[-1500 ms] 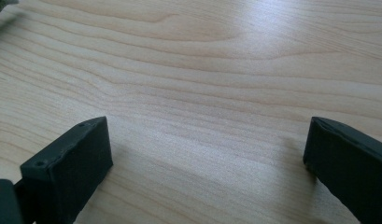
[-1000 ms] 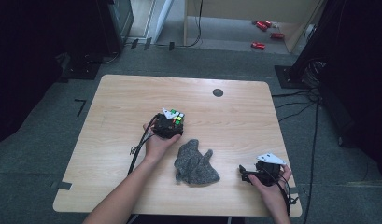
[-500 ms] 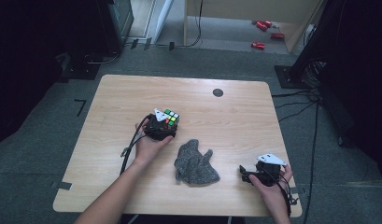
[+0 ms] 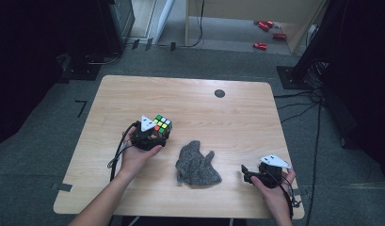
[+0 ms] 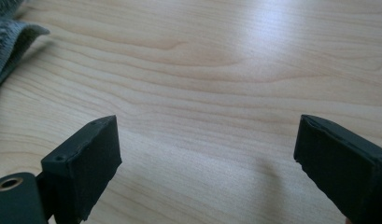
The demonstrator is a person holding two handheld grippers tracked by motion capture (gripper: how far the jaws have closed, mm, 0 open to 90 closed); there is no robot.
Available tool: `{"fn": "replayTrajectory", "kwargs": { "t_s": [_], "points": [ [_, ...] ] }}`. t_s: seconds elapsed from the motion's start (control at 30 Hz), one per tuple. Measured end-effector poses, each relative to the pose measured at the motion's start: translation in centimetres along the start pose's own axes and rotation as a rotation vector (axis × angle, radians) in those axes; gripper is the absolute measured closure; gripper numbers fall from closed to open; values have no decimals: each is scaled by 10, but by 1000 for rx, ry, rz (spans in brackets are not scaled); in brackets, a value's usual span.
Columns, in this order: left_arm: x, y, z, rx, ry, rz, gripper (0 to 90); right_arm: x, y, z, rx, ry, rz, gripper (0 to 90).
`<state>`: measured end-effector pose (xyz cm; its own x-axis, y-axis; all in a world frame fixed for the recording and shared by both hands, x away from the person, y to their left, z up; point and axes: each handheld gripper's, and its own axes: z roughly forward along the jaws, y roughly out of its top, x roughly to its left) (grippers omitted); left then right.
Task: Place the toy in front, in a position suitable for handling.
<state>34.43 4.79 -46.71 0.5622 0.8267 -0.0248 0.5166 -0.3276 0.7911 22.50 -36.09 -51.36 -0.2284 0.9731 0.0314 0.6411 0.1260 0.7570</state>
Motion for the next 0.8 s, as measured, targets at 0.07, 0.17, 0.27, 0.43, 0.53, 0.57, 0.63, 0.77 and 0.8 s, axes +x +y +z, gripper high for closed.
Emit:
{"fn": "replayTrajectory", "kwargs": {
  "t_s": [0.07, 0.17, 0.27, 0.43, 0.53, 0.57, 0.63, 0.77, 0.8],
  "points": [
    [-2, -4, -8, 3, -9, 8, 350, 2, 2, -2, -8, -1, -1, 73],
    [-3, -8, -13, 0, -18, 12, 350, 4, 5, -5, -24, 4, -4, 75],
    [-6, -13, -24, -11, -42, 2, 350, 8, 7, -7, -34, 17, -2, 76],
    [-9, -16, -33, -14, -58, 1, 350, 15, 11, -10, -49, 37, -3, 94],
    [-12, -22, -39, -11, -69, 3, 350, 18, 13, -13, -63, 34, -1, 124],
    [-13, -25, -41, -7, -73, 6, 350, 19, 14, -14, -73, 33, 2, 126],
    [-14, -28, -44, -2, -76, 10, 350, 22, 18, -17, -78, 46, 2, 126],
    [-17, -38, -52, 3, -86, 7, 350, 31, 25, -21, -85, 65, -26, 127],
    [-17, -40, -54, 8, -87, 8, 350, 33, 27, -22, -83, 70, -30, 127]
  ]
}}
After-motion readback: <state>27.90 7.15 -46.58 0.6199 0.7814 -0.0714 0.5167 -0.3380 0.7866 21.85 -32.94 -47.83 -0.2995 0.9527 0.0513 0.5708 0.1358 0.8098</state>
